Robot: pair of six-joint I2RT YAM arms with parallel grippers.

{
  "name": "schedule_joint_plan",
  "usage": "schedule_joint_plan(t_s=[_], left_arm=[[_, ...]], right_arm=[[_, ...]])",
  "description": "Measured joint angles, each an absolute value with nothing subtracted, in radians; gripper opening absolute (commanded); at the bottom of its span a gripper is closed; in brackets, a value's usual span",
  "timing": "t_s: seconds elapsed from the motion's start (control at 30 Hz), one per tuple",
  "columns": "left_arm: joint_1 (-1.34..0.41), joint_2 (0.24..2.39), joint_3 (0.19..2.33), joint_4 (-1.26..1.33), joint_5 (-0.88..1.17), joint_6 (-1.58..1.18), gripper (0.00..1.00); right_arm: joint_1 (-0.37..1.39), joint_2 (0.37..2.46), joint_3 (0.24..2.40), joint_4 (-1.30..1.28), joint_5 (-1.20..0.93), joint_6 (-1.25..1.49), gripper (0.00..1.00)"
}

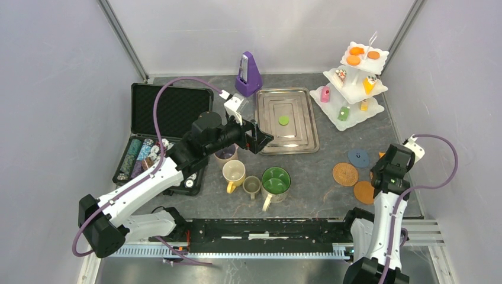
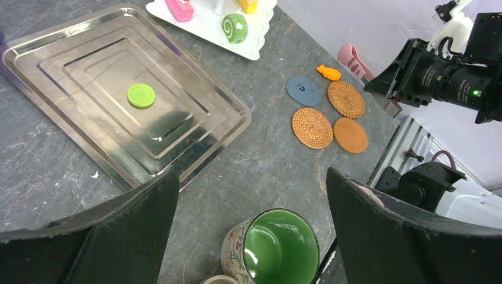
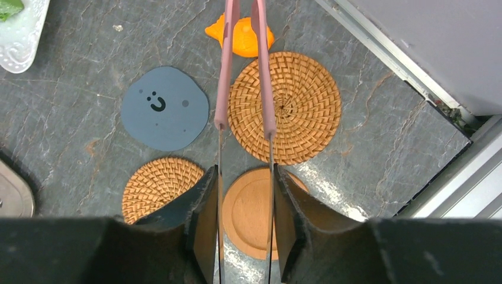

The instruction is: Serve the afternoon tea

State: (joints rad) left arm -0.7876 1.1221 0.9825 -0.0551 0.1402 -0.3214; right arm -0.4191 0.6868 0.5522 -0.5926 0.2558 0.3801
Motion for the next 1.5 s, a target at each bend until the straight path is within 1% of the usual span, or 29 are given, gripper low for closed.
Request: schedule_joint_plan(t_s=[0.2, 0.67, 1.0, 1.13, 1.23, 1.5], left_arm=[[-0.788, 1.122, 0.982, -0.055, 0.137, -0.321, 0.99], [-0.794, 1.122, 0.982, -0.055, 0.135, -0.321, 0.99], [-0.798, 1.122, 0.982, -0.056, 0.133, -0.321, 0.99], [-0.799, 1.122, 0.982, -0.056, 0.133, -0.321, 0.99], [-0.799, 1.122, 0.982, -0.057, 0.133, -0.321, 0.99], [-0.799, 1.122, 0.982, -0.059, 0.132, -0.321, 0.99]], right_arm=[[-0.419, 0.658, 0.535, -0.620, 0.244, 0.386, 0.49], [-0.419, 0.665, 0.515, -0.665, 0.244, 0.392, 0.52], [-0.419, 0.733, 0.512, -0.625, 0.177, 0.370, 0.57], [-0.419, 0.733, 0.493, -0.601, 0.157, 0.370, 0.57], [-0.419, 0.743, 0.487, -0.598, 0.154, 0.369, 0.55], [-0.419, 0.754, 0.484, -0.583, 0.155, 0.363, 0.40]])
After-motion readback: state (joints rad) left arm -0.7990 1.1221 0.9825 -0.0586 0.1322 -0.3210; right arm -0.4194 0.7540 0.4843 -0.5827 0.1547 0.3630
